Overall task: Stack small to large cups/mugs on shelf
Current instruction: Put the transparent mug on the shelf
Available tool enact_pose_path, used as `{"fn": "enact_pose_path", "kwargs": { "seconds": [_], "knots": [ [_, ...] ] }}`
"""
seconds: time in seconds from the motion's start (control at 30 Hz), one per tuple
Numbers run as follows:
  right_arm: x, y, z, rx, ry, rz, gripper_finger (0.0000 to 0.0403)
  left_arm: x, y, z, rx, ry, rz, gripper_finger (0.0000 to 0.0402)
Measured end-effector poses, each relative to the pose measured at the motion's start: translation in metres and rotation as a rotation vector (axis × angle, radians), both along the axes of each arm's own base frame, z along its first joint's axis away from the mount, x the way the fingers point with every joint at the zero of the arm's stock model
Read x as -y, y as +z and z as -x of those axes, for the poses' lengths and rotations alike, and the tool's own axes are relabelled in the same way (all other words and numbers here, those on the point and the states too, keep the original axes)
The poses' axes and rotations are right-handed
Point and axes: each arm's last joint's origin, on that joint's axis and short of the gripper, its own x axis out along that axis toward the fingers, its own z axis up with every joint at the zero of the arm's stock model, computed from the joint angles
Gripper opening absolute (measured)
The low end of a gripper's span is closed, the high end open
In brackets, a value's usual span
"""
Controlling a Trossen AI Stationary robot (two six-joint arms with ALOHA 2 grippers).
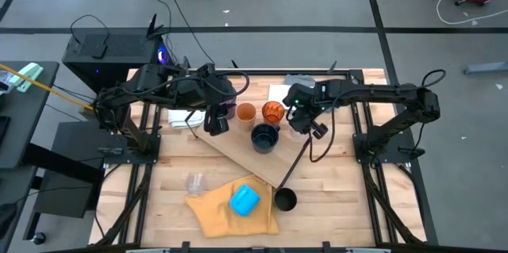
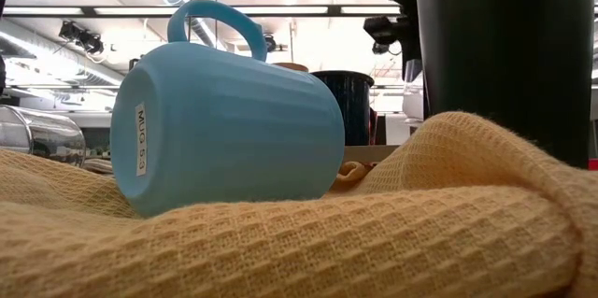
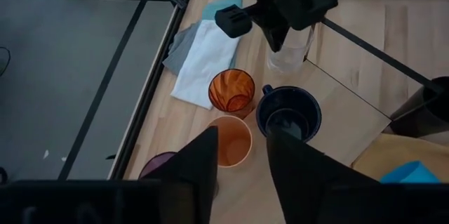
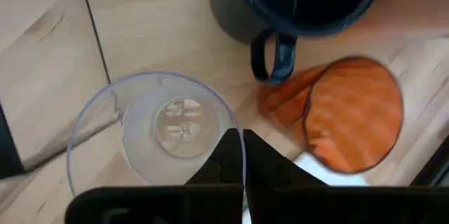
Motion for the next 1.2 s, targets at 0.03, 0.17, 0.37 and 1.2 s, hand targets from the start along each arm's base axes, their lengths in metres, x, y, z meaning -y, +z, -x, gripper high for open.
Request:
{"fn": "enact_pose_path", "kwargs": {
  "seconds": [0.03, 0.17, 0.37, 1.2],
  "knots": [
    [0.0, 0.0, -0.001, 0.007, 0.003, 0.002, 0.0, 0.0, 0.0, 0.0, -0.004, 0.0, -0.001, 0.0134],
    [-0.002, 0.001, -0.004, 0.04, 0.031, 0.017, 0.0, 0.0, -0.001, 0.001, -0.019, -0.001, -0.003, 0.0137],
    [-0.002, 0.002, -0.006, 0.068, 0.038, 0.014, 0.0, 0.0, -0.002, 0.002, -0.027, -0.001, -0.003, 0.0129],
    [-0.032, -0.023, -0.03, 0.013, 0.156, -0.032, 0.0, 0.0, -0.003, 0.003, -0.044, -0.001, -0.005, 0.0133]
  ]
}}
